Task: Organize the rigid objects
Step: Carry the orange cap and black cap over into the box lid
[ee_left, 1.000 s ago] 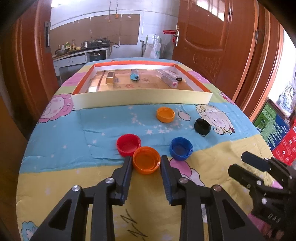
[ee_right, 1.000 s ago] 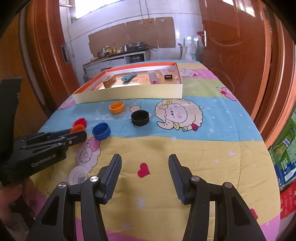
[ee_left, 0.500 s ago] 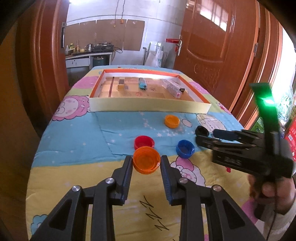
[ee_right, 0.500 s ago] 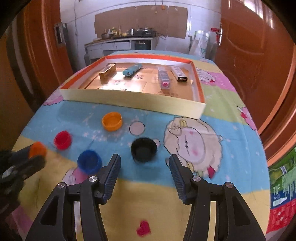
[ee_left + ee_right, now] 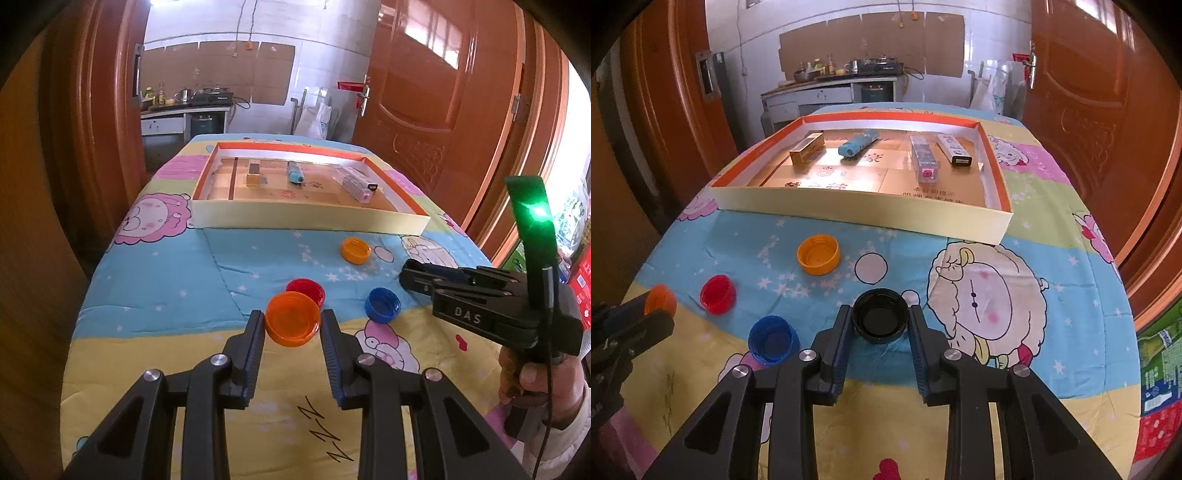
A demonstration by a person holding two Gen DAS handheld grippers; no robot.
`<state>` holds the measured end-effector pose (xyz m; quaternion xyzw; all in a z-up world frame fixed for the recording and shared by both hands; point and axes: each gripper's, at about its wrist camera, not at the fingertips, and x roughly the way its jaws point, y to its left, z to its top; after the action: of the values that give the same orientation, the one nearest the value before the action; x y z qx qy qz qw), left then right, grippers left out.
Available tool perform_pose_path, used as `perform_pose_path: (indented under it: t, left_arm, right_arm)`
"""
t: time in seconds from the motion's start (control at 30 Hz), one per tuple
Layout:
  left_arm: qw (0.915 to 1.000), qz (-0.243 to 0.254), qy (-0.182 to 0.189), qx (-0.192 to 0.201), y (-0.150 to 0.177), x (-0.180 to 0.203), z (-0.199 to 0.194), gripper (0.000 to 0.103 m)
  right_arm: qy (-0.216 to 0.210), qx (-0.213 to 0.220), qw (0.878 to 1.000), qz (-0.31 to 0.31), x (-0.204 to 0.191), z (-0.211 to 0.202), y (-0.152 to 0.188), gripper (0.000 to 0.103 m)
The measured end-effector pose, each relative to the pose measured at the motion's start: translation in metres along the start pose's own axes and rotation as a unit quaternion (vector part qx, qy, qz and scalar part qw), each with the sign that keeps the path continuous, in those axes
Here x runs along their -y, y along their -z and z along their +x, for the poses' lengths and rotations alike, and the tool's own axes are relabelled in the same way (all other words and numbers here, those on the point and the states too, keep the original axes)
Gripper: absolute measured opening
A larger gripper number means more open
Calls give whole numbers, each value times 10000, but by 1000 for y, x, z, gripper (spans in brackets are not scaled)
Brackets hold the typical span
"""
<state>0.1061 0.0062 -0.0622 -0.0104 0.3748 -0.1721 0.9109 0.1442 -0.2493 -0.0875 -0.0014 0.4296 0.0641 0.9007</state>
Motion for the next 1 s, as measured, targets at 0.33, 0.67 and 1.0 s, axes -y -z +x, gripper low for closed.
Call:
perform_pose_path:
  t: [0.33, 0.67, 1.0]
  left_arm:
    - [9997, 59, -75, 205, -10, 1, -9, 31]
    - [9982, 149, -238, 538, -48, 4, -17, 31]
    - [9954, 289, -480, 775, -87, 10, -12, 31]
  right_arm:
    - [-13, 263, 9997, -20, 1, -28, 0, 30]
    - [33, 554, 9983, -198, -1, -47, -19, 30]
    - [114, 819, 9958, -396, 0, -57, -48, 30]
